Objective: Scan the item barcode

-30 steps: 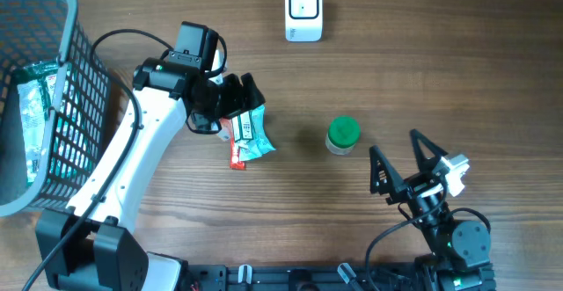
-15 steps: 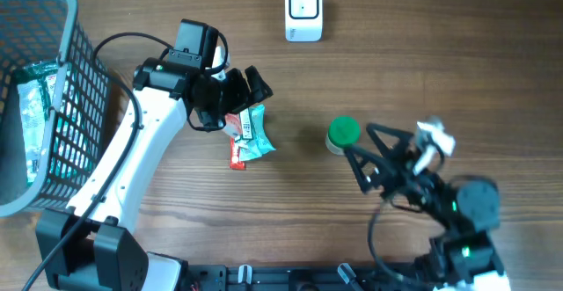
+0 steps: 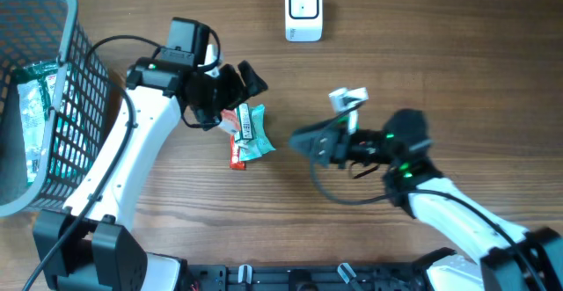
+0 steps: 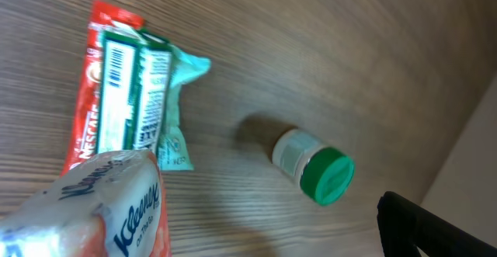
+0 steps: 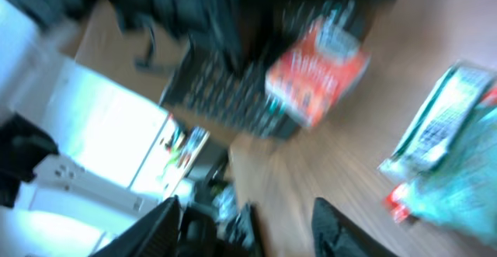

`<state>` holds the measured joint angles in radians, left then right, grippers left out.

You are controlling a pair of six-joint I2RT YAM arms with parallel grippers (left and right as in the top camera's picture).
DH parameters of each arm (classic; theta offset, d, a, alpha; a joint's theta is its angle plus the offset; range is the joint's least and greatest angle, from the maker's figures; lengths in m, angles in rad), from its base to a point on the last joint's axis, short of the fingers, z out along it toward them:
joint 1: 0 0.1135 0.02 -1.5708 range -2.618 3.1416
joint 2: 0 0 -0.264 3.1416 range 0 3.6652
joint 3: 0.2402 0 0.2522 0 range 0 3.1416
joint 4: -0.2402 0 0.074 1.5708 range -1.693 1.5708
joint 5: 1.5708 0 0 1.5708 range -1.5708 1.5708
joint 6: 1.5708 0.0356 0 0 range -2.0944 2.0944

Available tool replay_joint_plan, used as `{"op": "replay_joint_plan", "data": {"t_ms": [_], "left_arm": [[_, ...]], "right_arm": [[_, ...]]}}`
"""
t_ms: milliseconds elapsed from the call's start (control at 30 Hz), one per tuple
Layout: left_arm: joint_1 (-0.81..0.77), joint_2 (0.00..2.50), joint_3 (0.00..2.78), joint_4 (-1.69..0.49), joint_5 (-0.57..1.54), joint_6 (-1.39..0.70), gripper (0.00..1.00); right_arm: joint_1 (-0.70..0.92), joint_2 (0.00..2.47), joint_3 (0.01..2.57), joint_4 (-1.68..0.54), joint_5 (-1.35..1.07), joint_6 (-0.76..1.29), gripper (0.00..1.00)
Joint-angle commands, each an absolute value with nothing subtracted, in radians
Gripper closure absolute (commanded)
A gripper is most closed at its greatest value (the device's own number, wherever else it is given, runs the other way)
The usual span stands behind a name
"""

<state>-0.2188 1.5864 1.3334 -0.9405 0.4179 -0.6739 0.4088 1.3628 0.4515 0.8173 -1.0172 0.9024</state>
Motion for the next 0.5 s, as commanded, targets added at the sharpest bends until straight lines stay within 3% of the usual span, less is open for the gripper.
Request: {"op": "replay_joint_plan", "data": {"t_ms": [0, 467], "left_arm": [[-0.198, 1.592, 1.333, -0.981, 0.442, -0.742, 0.0], [-0.245, 1.592, 1.333, -1.127, 0.562, -0.738, 0.0]], "right_arm": [[0.539, 1.397, 0.458, 0.82, -0.856, 0.831, 0.37], [0.764, 1.397, 0.528, 0.556, -0.362, 0.585, 0.32]]}}
